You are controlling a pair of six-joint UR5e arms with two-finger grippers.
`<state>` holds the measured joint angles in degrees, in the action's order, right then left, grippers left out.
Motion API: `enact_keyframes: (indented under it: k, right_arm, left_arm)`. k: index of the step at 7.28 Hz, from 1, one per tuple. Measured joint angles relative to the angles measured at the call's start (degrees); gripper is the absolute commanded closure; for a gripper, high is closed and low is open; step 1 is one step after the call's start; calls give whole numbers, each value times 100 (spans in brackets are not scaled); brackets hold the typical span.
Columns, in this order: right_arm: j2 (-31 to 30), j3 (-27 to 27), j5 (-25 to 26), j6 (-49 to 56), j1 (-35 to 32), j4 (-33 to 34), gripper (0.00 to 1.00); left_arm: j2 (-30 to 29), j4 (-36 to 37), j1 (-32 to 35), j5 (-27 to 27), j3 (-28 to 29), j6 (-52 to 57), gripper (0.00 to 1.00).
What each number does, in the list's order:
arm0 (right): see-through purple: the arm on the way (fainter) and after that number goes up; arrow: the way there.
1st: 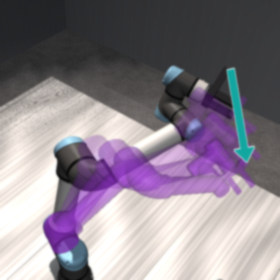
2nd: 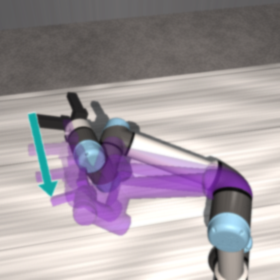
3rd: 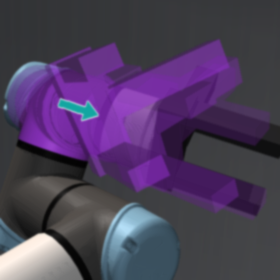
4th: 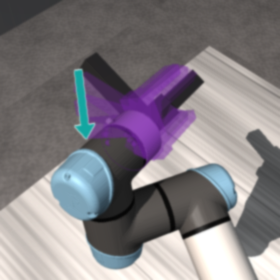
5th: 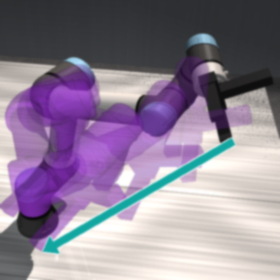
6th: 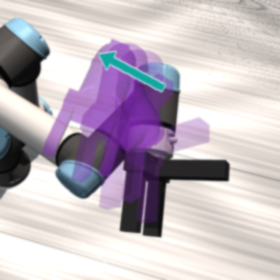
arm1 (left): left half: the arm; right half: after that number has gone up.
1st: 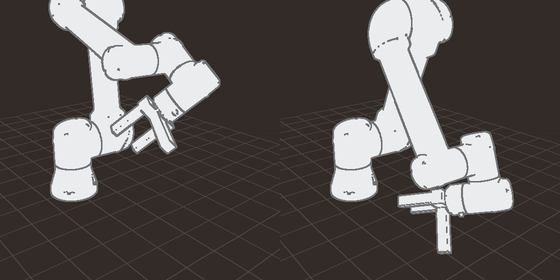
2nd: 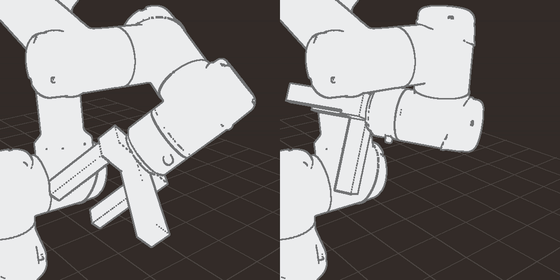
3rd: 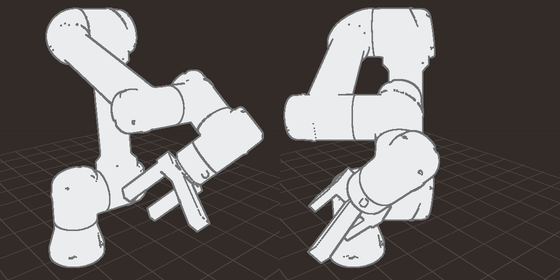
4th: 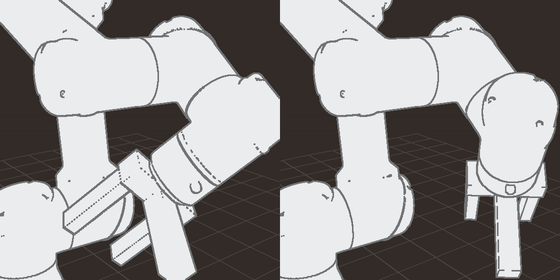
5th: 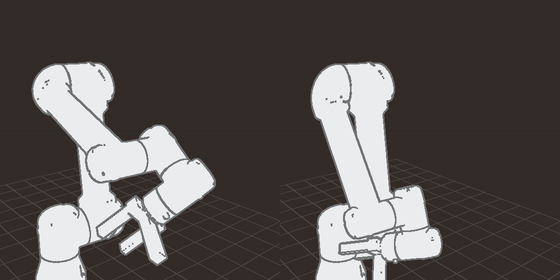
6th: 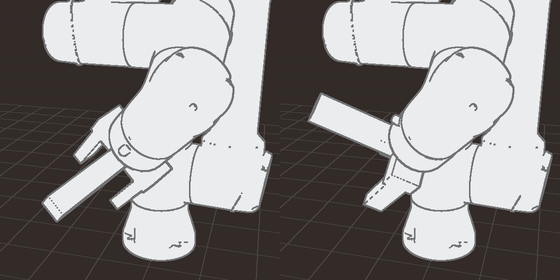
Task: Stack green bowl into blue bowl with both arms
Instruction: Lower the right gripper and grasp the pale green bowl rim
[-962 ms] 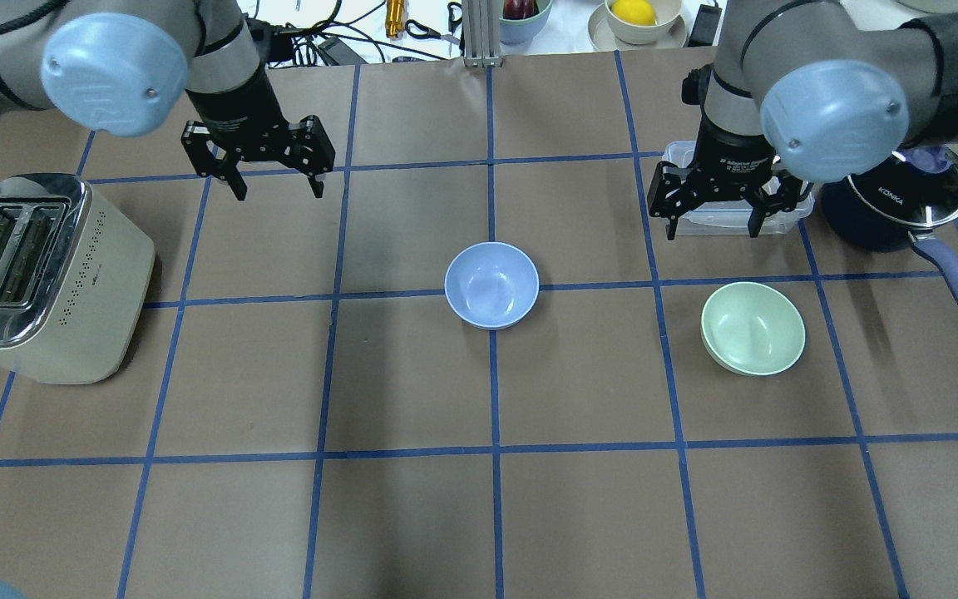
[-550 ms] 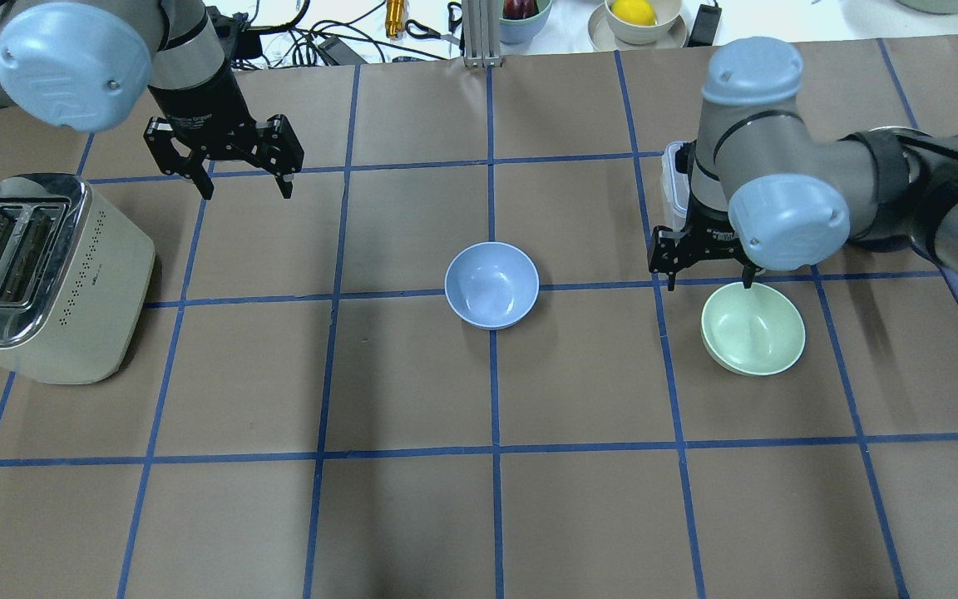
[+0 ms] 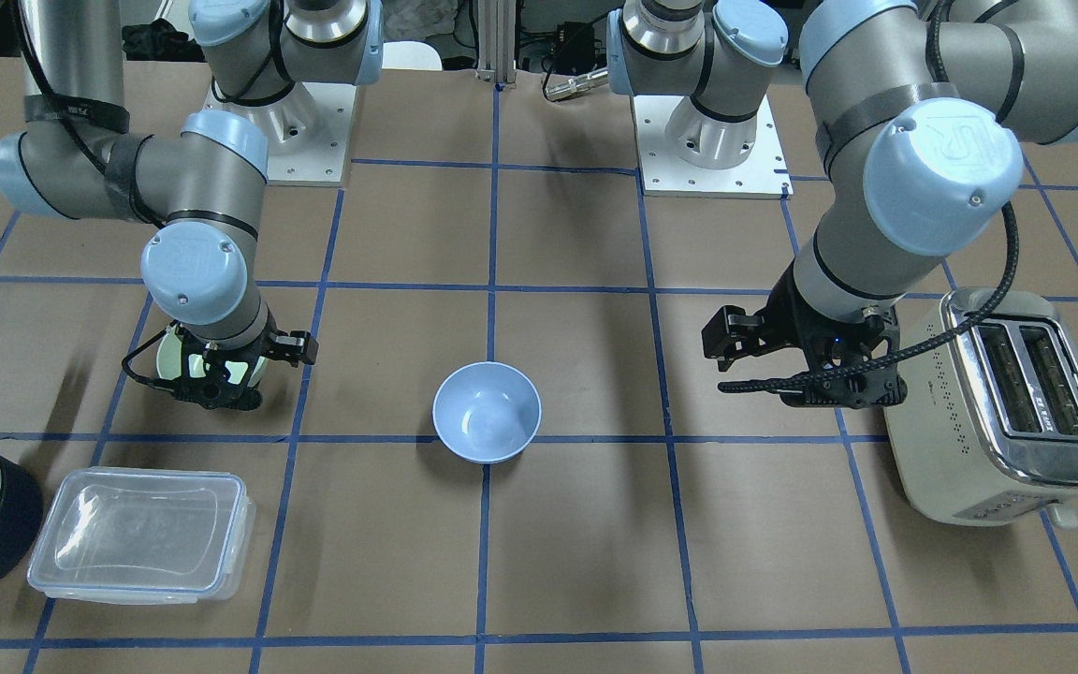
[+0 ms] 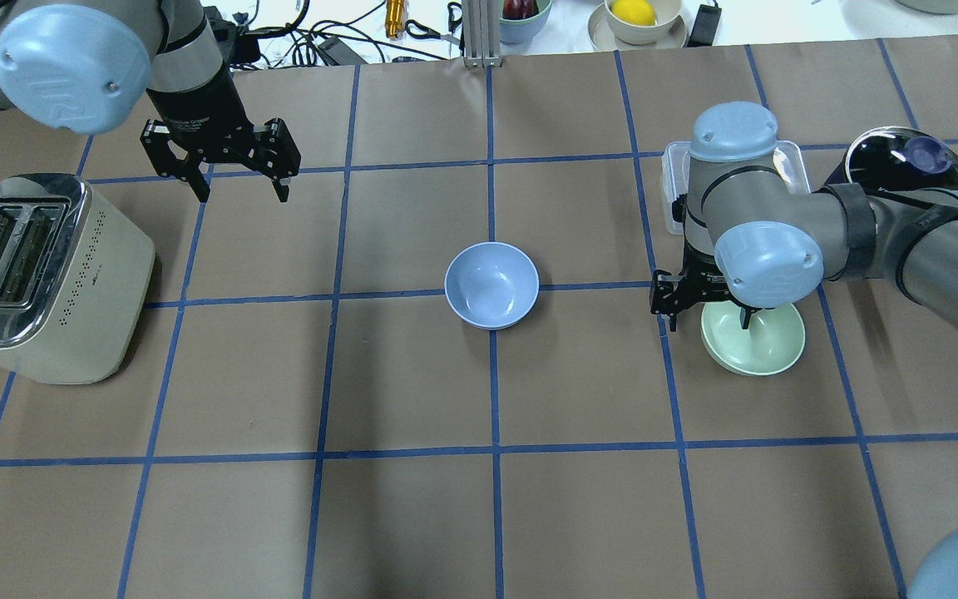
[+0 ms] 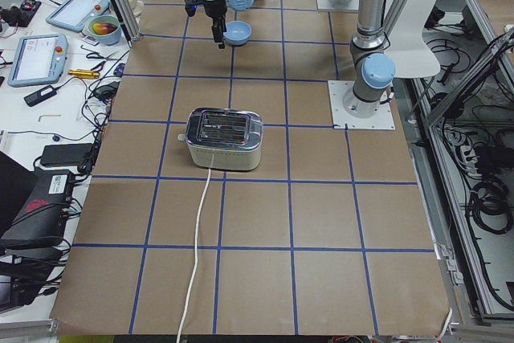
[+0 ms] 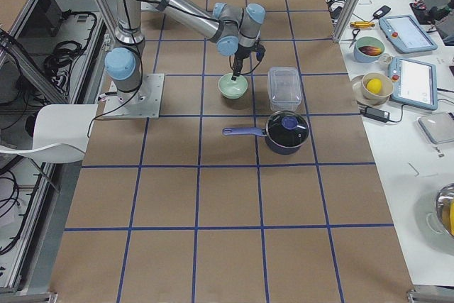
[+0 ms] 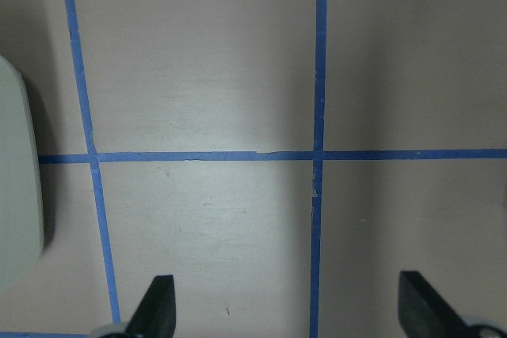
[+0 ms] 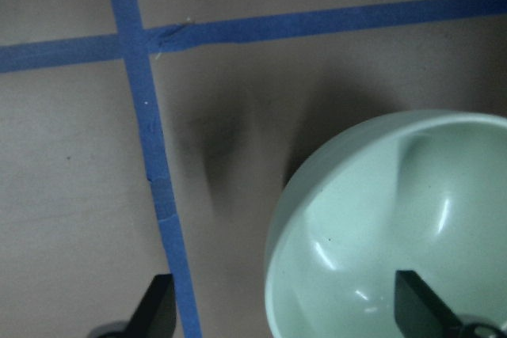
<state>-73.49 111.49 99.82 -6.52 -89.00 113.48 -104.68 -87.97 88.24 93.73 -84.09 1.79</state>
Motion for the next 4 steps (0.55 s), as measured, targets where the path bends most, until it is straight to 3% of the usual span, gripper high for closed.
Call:
enact_keyframes:
  k: [4]
  right_arm:
    - [69, -25, 212, -197, 51, -161, 100]
  left_arm:
    - [16, -45, 0, 5, 0, 3, 0]
